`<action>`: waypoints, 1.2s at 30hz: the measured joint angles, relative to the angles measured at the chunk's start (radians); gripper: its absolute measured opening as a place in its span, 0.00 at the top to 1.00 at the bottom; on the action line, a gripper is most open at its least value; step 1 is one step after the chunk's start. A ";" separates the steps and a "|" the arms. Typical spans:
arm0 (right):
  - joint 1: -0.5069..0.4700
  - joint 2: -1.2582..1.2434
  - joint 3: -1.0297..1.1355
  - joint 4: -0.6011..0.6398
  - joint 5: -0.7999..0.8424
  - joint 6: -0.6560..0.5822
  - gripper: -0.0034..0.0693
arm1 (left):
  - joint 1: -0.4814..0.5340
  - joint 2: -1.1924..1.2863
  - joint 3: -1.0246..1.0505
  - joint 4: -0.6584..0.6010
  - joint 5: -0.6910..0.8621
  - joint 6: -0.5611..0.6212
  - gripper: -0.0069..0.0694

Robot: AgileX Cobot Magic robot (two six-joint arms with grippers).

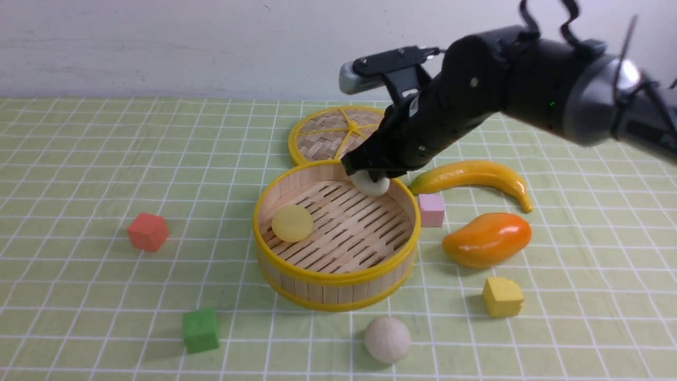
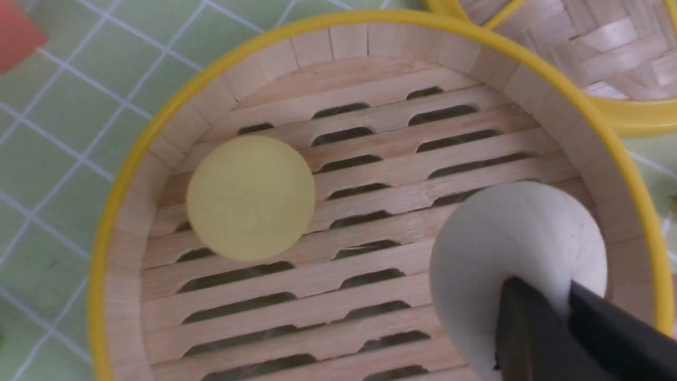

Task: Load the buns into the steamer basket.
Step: Use the right arm to put the steamed stuffed bun into the steamer, then use the right arm to grab a steamed stuffed bun

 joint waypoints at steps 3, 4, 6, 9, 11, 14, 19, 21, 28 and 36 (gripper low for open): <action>0.000 0.048 0.000 -0.006 -0.018 0.010 0.93 | 0.000 0.000 0.000 0.000 0.000 0.000 0.75; 0.000 0.067 0.000 -0.007 -0.023 0.026 0.92 | 0.000 0.000 0.000 0.000 0.000 0.000 0.75; 0.000 0.083 0.000 -0.007 -0.028 0.057 0.89 | 0.000 0.000 0.000 0.000 0.000 0.000 0.74; 0.000 0.090 0.000 -0.007 -0.036 0.122 0.77 | 0.000 0.000 0.000 0.000 0.000 0.000 0.74; 0.000 0.090 -0.001 -0.007 -0.036 0.139 0.68 | 0.000 0.000 0.000 0.000 0.000 0.000 0.74; 0.000 0.090 -0.001 -0.007 -0.025 0.142 0.56 | 0.000 0.000 0.000 0.000 0.000 0.000 0.73; 0.000 0.034 -0.011 -0.009 0.083 0.145 0.34 | 0.000 0.000 0.000 0.000 0.000 0.000 0.72; 0.000 -0.003 -0.013 -0.009 0.124 0.145 0.32 | 0.000 0.000 0.000 0.000 0.000 0.000 0.72; 0.005 -0.125 -0.019 0.044 0.475 0.103 0.29 | 0.000 0.000 0.000 0.000 0.000 0.000 0.71; 0.113 -0.110 0.135 0.100 0.466 0.076 0.29 | 0.000 0.000 0.000 0.000 0.000 0.000 0.71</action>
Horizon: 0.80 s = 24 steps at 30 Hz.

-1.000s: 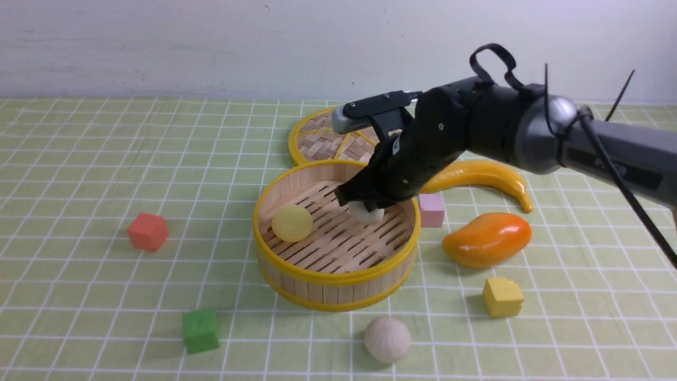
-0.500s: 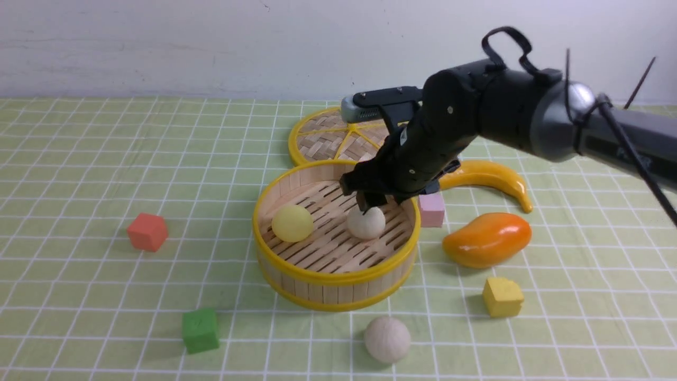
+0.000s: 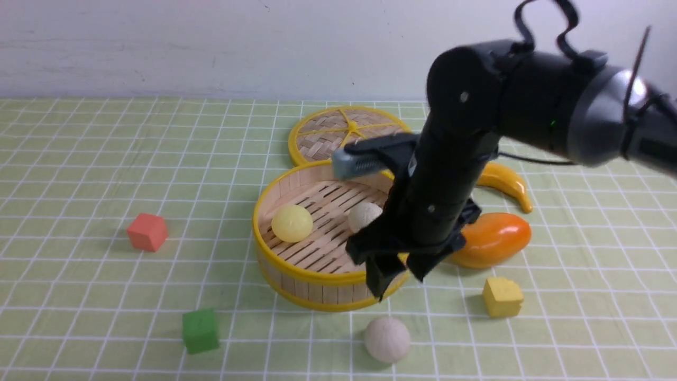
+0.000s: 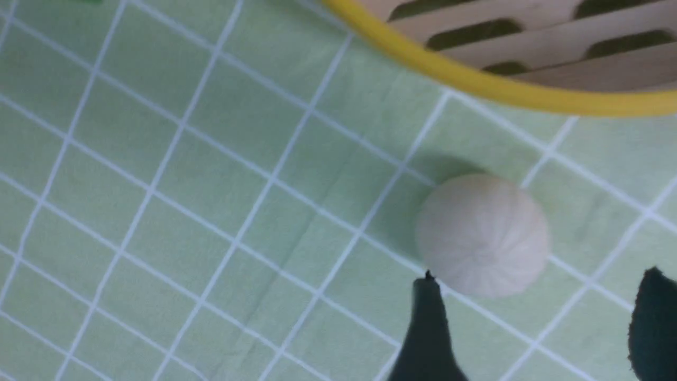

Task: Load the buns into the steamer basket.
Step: Use the right arm to grab a steamed stuffed bun

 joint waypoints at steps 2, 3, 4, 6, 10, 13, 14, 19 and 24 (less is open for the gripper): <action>0.019 0.006 0.025 -0.001 -0.019 -0.001 0.29 | 0.000 0.000 0.000 0.000 0.000 0.000 0.71; 0.032 0.012 0.046 -0.007 -0.041 -0.002 0.29 | 0.000 0.000 0.000 0.000 0.000 0.000 0.71; 0.037 0.015 0.059 -0.013 -0.061 -0.002 0.29 | 0.000 0.000 0.000 0.000 0.000 0.000 0.71; 0.038 0.020 0.078 -0.024 -0.090 -0.002 0.29 | 0.000 0.000 0.000 0.000 0.000 0.000 0.71; 0.037 0.045 0.085 -0.046 -0.108 -0.001 0.29 | 0.000 0.000 0.000 0.000 0.000 0.000 0.71; 0.037 0.076 0.086 -0.046 -0.117 -0.001 0.30 | 0.000 0.000 0.000 0.000 0.000 0.000 0.71; 0.037 0.078 0.086 -0.046 -0.117 -0.001 0.31 | 0.000 0.000 0.000 0.000 0.000 0.000 0.71; 0.037 0.110 0.086 -0.056 -0.124 -0.001 0.46 | 0.000 0.000 0.000 0.000 0.000 0.000 0.71; 0.037 0.111 0.086 -0.057 -0.120 -0.001 0.85 | 0.000 0.000 0.000 0.000 0.000 0.000 0.71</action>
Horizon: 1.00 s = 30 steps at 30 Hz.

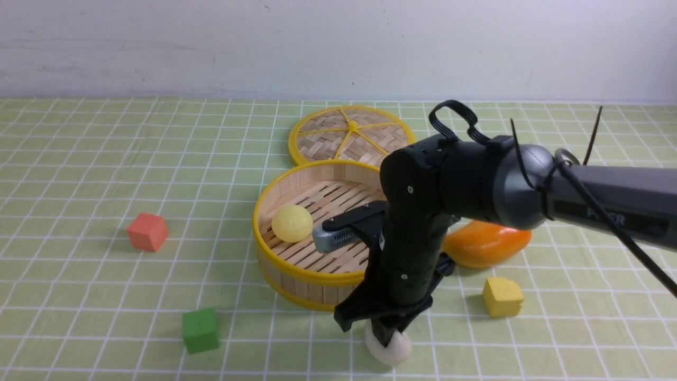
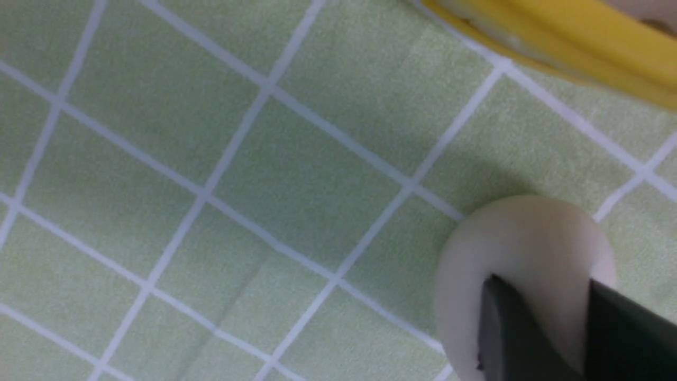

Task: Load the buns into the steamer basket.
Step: Use the right arm to grab a steamed stuffed bun, then use the right arm to put the steamed stuffed bun into the steamer

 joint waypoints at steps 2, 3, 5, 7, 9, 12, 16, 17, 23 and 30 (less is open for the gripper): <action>0.000 0.000 -0.001 0.000 0.012 0.000 0.92 | 0.000 0.000 0.000 0.000 0.000 0.000 0.71; 0.000 -0.002 -0.002 0.000 0.021 0.000 0.93 | 0.000 0.000 0.000 0.000 0.000 0.000 0.71; 0.000 -0.003 -0.009 0.000 0.036 0.000 0.92 | 0.000 0.000 0.000 0.000 0.000 0.000 0.71; 0.000 -0.015 -0.052 0.000 0.094 0.000 0.92 | 0.000 0.000 0.000 0.000 0.000 0.000 0.71; 0.000 -0.024 -0.104 0.001 0.133 0.000 0.92 | 0.000 0.000 0.000 0.000 0.000 0.000 0.71; 0.000 -0.035 -0.212 0.000 0.151 0.000 0.92 | 0.000 0.000 0.000 0.000 0.000 0.000 0.71; 0.000 -0.036 -0.325 -0.019 0.102 0.000 0.92 | 0.000 0.000 0.000 0.000 0.000 0.000 0.70; 0.000 -0.023 -0.368 -0.035 0.058 0.000 0.92 | 0.000 0.000 0.000 0.000 0.000 0.000 0.70; 0.000 0.073 -0.422 -0.051 -0.078 0.000 0.92 | 0.000 0.000 0.000 0.000 0.000 0.000 0.69; 0.000 0.171 -0.421 -0.093 -0.081 0.083 0.78 | 0.000 0.000 0.000 0.000 0.000 0.000 0.68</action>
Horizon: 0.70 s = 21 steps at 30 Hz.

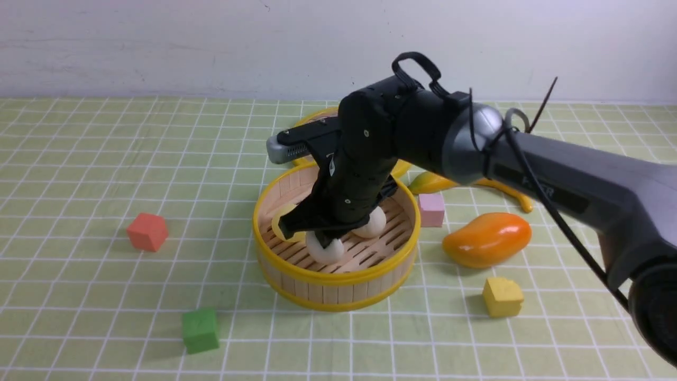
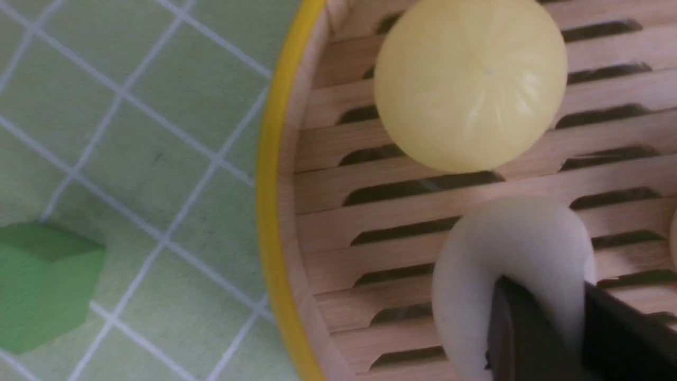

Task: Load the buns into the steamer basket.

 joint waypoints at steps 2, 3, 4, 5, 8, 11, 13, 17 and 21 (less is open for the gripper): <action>0.000 0.001 0.000 -0.027 -0.001 0.030 0.68 | 0.000 0.000 0.000 0.000 0.000 0.000 0.68; 0.000 0.001 -0.001 -0.032 -0.002 0.034 0.62 | 0.000 0.000 0.000 0.000 0.000 0.000 0.68; 0.000 0.001 -0.003 -0.033 -0.001 0.038 0.56 | 0.000 0.000 0.000 0.000 0.000 0.000 0.68; 0.000 0.001 -0.007 -0.033 0.005 0.041 0.51 | 0.000 0.000 0.000 0.000 0.000 0.000 0.68; 0.000 0.001 -0.026 -0.025 0.045 0.041 0.34 | 0.000 0.000 0.000 0.000 0.000 0.000 0.68; 0.000 -0.003 -0.062 -0.021 0.106 0.041 0.19 | 0.000 0.000 0.000 0.000 0.000 0.000 0.67; 0.000 -0.011 -0.085 -0.023 0.149 0.041 0.14 | 0.000 0.000 0.000 0.000 0.000 0.000 0.67; 0.000 -0.056 -0.123 -0.055 0.239 0.041 0.11 | 0.000 0.000 0.000 0.000 0.000 0.000 0.67; 0.000 -0.207 -0.133 -0.071 0.298 0.002 0.19 | 0.000 0.000 0.000 0.000 0.000 0.000 0.67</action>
